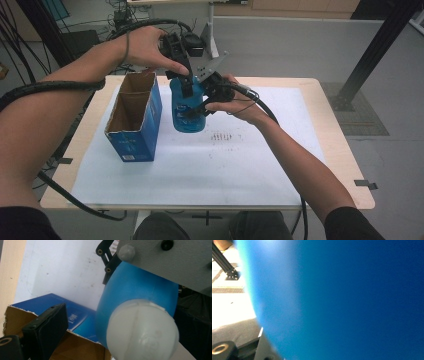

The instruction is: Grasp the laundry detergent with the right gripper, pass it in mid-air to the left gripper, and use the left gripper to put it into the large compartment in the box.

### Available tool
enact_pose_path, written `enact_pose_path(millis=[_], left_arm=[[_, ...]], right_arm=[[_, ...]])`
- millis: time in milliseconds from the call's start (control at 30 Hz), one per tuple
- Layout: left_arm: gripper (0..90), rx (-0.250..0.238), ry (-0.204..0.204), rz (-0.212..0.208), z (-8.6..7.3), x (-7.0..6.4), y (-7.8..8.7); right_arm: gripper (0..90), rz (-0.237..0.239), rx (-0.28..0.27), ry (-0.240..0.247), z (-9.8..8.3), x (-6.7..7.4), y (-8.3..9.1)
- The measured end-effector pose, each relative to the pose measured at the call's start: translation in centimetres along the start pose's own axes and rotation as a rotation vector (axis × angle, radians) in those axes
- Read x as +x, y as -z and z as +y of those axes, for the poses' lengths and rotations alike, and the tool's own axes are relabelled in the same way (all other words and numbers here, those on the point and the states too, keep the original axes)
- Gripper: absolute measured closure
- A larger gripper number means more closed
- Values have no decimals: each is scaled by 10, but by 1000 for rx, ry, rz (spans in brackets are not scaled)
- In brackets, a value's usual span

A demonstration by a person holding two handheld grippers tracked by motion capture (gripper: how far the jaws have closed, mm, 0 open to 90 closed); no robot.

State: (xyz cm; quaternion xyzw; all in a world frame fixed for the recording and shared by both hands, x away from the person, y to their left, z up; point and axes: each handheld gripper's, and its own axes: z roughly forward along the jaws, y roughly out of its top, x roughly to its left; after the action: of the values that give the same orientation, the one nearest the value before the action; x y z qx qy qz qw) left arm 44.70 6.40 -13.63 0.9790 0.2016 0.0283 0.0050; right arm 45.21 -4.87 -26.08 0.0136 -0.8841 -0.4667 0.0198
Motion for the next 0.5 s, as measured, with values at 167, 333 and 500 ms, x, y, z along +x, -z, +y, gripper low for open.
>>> enact_pose_path(millis=[167,333,500], left_arm=[[45,0,-7,-1,0,-1,-2],[45,13,-14,-13,0,-1,-4],[45,3,-11,-22,0,-2,-6]], right_arm=[[437,0,1,-3,1,3,2],[437,-5,-8,-2,2,4,3],[437,-1,-9,10,2,4,2]])
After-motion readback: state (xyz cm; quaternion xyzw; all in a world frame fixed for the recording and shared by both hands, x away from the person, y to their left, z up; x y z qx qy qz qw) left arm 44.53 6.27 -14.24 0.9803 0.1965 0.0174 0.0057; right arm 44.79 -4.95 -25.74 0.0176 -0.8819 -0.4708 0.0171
